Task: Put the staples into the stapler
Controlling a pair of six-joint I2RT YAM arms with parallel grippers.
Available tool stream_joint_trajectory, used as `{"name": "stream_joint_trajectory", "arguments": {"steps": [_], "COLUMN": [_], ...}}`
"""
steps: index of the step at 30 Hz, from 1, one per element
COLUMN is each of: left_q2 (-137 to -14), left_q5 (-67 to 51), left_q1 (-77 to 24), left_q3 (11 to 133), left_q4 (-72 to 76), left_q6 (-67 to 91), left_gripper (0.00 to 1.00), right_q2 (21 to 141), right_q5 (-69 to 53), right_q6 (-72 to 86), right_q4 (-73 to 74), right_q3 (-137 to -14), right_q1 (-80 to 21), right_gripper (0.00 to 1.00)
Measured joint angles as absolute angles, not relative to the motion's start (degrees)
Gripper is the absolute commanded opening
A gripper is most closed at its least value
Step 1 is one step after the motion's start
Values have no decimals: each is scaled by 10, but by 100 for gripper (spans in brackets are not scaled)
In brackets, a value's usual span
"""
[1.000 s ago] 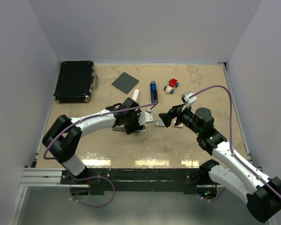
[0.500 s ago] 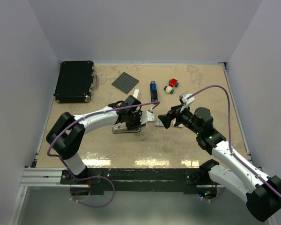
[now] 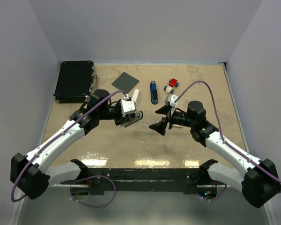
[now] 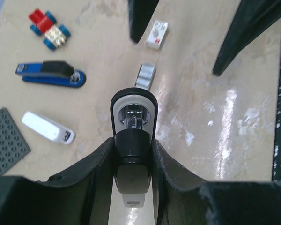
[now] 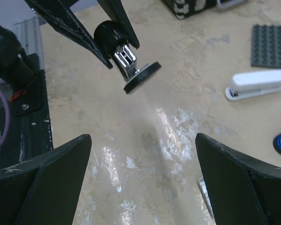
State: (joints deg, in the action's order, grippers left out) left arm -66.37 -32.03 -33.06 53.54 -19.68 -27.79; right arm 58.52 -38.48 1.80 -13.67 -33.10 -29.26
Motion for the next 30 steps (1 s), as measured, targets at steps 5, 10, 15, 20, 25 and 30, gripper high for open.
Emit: {"name": "stream_joint_trajectory", "arguments": {"steps": [5, 10, 15, 20, 25, 30], "left_q2": [-615, -610, -587, -567, -567, -567], "left_q5": [-384, -416, -427, -445, -455, -459], "left_q1": [-334, -334, -334, -334, -334, -334], "left_q3": [518, 508, 491, 481, 480, 480], "left_q4": [-165, -150, -113, -65, -40, -39], "left_q6": [-239, -207, -169, -136, -115, -110], "left_gripper": [0, 0, 0, 0, 0, 0], "right_q2": [620, 648, 673, 687, 698, 697], "right_q5": [-442, -486, -510, -523, -531, -535], "right_q6": [-32, -72, -101, -114, -120, -123], "right_q4": [-133, -130, -112, -98, -86, -77], "right_q3": [-397, -448, -471, -472, -479, -482], "right_q1": [-306, -335, -351, -361, -368, -369], "right_gripper": [98, 98, 90, 79, 69, 66]}}
